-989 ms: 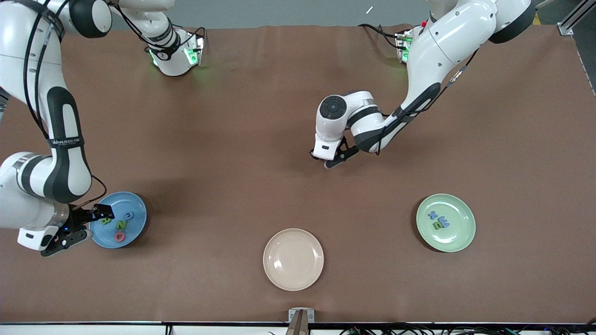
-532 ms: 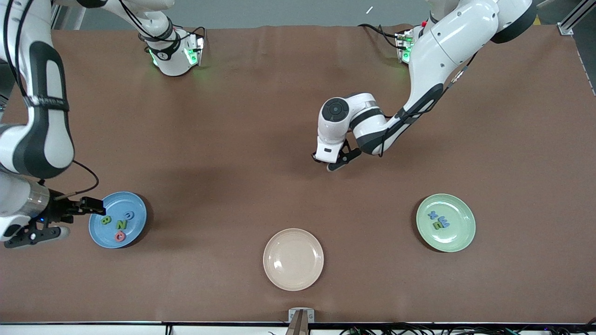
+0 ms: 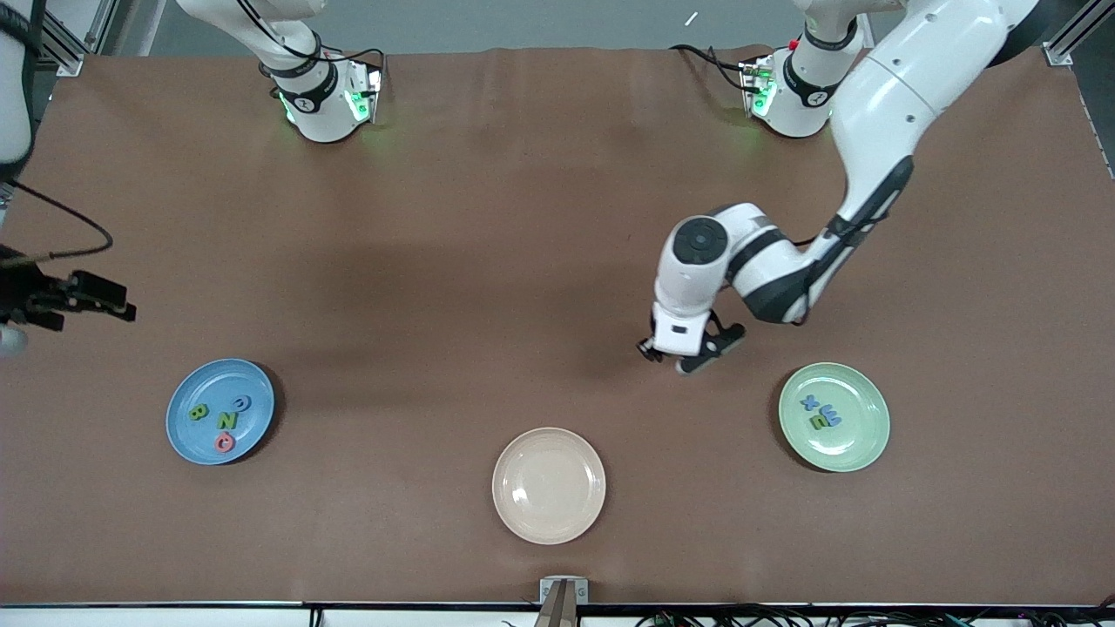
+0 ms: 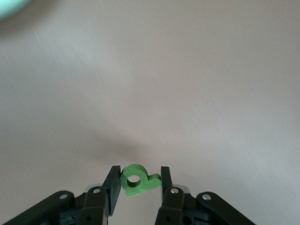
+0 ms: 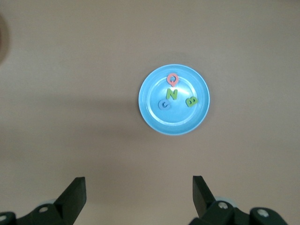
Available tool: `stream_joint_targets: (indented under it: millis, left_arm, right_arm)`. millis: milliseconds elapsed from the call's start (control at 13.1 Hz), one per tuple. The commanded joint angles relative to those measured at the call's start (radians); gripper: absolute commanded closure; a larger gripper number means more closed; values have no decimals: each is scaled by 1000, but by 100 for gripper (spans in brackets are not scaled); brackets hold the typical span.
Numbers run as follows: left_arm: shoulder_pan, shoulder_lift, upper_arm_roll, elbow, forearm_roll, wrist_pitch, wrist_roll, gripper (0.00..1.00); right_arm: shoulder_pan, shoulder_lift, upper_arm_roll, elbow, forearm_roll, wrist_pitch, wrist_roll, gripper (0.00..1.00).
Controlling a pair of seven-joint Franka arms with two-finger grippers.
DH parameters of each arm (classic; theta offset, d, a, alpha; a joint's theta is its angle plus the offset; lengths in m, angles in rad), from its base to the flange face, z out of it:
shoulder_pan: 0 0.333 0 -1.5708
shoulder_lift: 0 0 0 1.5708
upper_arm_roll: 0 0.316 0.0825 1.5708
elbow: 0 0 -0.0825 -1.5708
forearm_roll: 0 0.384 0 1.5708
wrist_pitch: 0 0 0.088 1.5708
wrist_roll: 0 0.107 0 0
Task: Sort uppercase to blue plate, lowercase to green plate
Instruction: 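Carry the green d to the green plate with the left gripper and release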
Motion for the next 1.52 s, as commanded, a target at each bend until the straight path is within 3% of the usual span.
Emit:
stream_joint_targets:
  millis: [0, 380, 837, 989, 1141, 1217, 1293, 1445]
  left_arm:
    - [88, -30, -5, -1, 29, -10, 153, 99]
    - [296, -61, -11, 5, 31, -26, 527, 99]
    - [467, -32, -8, 3, 31, -5, 865, 95]
    - [476, -20, 1, 9, 46, 1, 927, 81]
    - [478, -13, 1, 25, 47, 1, 939, 57]
    - [476, -13, 1, 25, 46, 1, 939, 34]
    - [479, -18, 0, 26, 47, 1, 942, 0]
    - [485, -35, -5, 26, 46, 0, 1000, 0]
  right_arm:
    - [27, -157, 6, -161, -30, 30, 64, 0]
    - [27, -137, 6, -51, -36, 23, 64, 0]
    - [16, -141, 0, -43, -34, -11, 56, 0]
    - [27, -145, 7, -41, -36, -14, 62, 0]
    - [31, -146, 7, -41, -36, -13, 63, 0]
    - [31, -146, 6, -41, -37, -7, 63, 0]
    - [31, -146, 6, -40, -43, -2, 61, 0]
    - [33, -146, 7, -40, -68, -1, 63, 0]
